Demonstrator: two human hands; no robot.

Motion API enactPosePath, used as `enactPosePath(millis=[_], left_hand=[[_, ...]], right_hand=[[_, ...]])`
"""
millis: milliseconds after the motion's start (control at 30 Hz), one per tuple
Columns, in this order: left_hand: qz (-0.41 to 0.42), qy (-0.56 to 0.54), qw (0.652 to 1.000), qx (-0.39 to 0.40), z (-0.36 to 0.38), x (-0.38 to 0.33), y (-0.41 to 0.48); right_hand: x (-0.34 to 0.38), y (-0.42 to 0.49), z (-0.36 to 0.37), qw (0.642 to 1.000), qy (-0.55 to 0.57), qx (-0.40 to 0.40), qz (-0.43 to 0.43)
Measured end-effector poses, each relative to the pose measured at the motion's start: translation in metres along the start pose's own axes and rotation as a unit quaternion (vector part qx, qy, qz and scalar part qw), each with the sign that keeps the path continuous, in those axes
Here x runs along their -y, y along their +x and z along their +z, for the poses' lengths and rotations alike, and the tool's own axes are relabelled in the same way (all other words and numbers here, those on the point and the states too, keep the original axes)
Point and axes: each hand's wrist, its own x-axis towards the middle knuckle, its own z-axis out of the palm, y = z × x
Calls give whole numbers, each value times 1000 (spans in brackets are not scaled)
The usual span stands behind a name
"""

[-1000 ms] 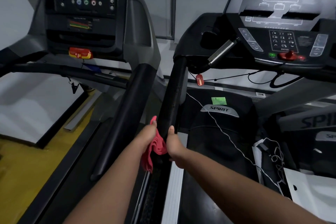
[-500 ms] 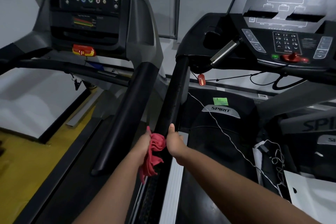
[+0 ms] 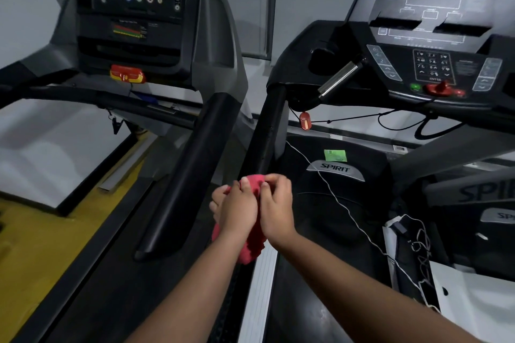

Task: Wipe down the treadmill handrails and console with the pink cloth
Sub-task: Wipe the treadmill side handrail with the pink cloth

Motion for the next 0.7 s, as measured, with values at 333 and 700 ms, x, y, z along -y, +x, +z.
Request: enactPosePath(millis=[333, 700], left_hand=[[59, -249, 965, -58, -7, 13, 18], [-83, -158, 979, 102, 11, 35, 52]], right_hand=[[-9, -9, 7, 994, -70, 79, -8], [-13, 1, 13, 997, 67, 18, 17]])
